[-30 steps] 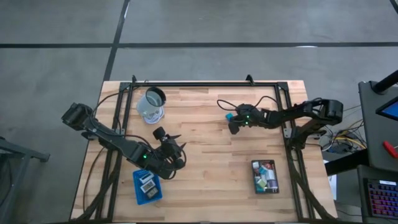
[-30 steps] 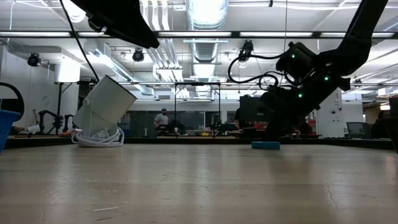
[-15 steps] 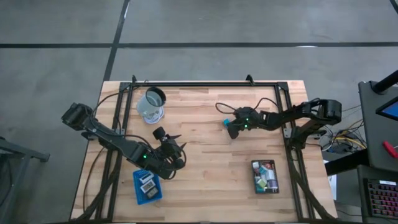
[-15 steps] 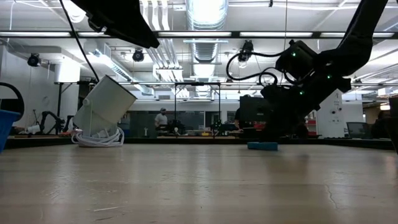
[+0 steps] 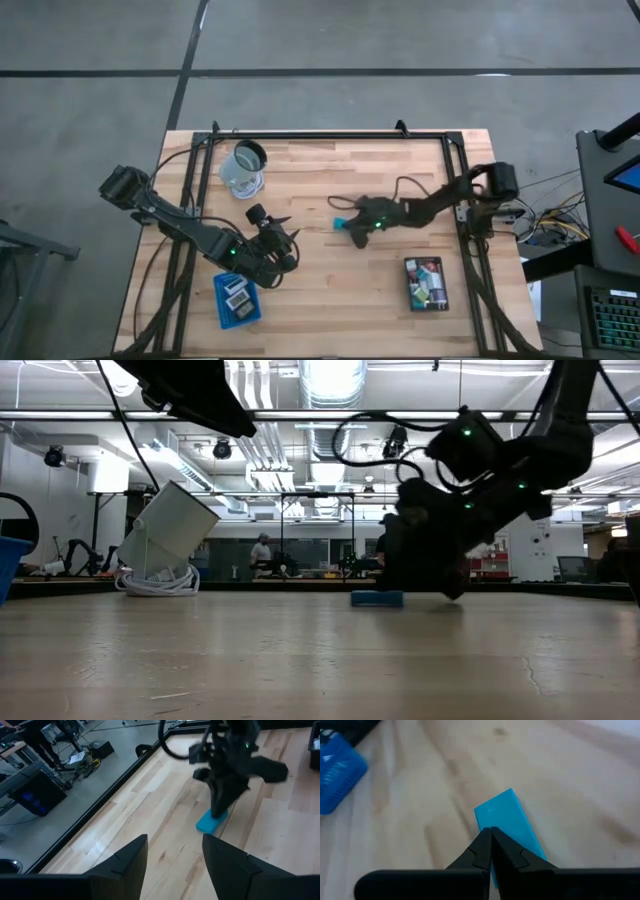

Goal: Pick & Place Office items
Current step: Put the light blue digital clock into the blue bin

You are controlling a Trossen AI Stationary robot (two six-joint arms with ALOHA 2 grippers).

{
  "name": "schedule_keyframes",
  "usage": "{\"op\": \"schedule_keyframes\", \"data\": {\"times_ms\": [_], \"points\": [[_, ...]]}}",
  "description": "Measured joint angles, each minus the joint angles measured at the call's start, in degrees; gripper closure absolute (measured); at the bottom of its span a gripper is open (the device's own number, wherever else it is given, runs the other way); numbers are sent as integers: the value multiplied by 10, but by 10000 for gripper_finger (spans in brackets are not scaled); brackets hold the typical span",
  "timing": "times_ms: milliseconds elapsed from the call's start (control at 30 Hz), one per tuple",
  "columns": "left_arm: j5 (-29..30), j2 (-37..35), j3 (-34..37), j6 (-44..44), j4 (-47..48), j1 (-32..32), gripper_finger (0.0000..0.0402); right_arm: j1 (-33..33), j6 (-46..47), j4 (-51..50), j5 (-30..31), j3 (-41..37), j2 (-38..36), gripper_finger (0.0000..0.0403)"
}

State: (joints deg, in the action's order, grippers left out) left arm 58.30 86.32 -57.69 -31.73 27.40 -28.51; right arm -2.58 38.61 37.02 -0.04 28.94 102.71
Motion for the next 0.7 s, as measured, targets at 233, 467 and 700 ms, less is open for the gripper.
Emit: {"op": "schedule_keyframes", "data": {"times_ms": [233,467,700], "points": [[0,0,0,0,0,0,209,42,-25,-2,-44,119,92,394],[0,0,0,0,0,0,209,90,-35,-13,-68,213,149,394],[0,0,0,0,1,0,209,137,-52,-34,-86,274,175,394]]}}
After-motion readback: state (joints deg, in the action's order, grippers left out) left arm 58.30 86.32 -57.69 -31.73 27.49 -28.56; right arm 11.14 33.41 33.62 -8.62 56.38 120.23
